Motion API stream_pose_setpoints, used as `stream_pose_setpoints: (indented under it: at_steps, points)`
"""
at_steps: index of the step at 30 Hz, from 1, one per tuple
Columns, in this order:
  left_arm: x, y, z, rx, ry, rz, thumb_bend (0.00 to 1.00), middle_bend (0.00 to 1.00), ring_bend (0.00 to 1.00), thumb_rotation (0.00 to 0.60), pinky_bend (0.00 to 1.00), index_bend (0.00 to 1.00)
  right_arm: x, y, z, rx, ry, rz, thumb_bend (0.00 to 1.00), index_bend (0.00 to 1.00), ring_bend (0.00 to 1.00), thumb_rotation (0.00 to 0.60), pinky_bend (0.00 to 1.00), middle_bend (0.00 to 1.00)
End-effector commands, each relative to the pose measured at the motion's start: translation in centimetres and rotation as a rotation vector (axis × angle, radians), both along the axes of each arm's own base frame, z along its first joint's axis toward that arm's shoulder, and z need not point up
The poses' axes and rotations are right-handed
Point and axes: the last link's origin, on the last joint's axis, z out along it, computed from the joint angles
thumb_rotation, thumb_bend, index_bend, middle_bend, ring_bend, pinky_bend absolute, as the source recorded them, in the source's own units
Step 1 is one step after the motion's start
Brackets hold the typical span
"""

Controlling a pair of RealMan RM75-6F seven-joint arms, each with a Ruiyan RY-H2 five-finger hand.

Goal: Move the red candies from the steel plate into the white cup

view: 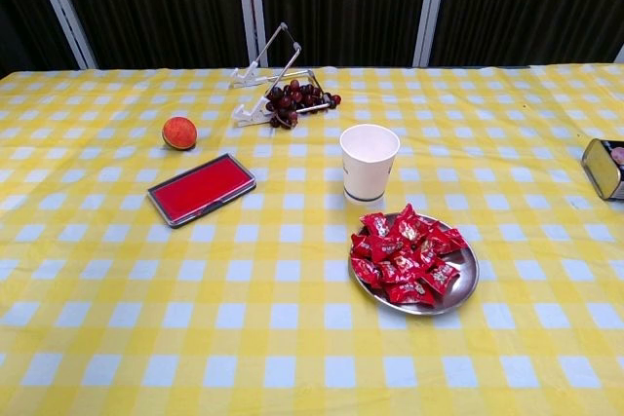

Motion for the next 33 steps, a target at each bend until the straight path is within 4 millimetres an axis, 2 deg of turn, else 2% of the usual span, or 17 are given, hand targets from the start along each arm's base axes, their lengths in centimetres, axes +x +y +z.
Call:
stream_pose_setpoints:
  at_steps: [1,12,20,25,28,30,33]
  points:
    - [0.0,-0.1,0.0,0.0,0.001,0.002,0.01,0.0,0.0,0.6,0.0,0.0,-0.1,0.0,0.0,0.015,0.012,-0.032,0.3,0.0,0.0,0.6,0.0,0.0]
    - [0.0,-0.1,-0.1,-0.003,-0.001,0.005,0.01,0.0,0.0,0.6,0.0,0.0,0.0,0.3,-0.1,0.066,0.008,-0.077,0.3,0.0,0.0,0.6,0.0,0.0]
    - [0.0,0.0,-0.1,-0.007,-0.014,0.009,0.01,0.0,0.0,0.6,0.0,0.0,1.3,0.1,-0.9,0.116,-0.039,-0.068,0.3,0.0,0.0,0.6,0.0,0.0]
    - [0.0,-0.1,0.1,-0.002,-0.019,0.011,0.01,0.0,0.0,0.6,0.0,0.0,2.6,-0.8,-1.4,0.141,-0.074,-0.055,0.3,0.0,0.0,0.6,0.01,0.0]
    - [0.1,-0.1,0.0,-0.003,-0.019,0.009,0.01,0.0,0.0,0.6,0.0,0.0,3.9,-1.9,-1.9,0.154,-0.079,-0.033,0.3,0.0,0.03,0.6,0.13,0.01]
    - [0.1,-0.1,0.0,-0.003,-0.022,0.011,0.01,0.0,0.0,0.6,0.0,0.0,5.0,-2.8,-2.3,0.162,-0.088,-0.014,0.3,0.0,0.1,0.6,0.29,0.05]
    - [0.1,0.0,0.1,-0.001,-0.033,0.016,0.01,0.0,0.0,0.6,0.0,0.0,7.1,-4.3,-3.3,0.183,-0.119,0.01,0.3,0.0,0.24,0.6,0.48,0.13]
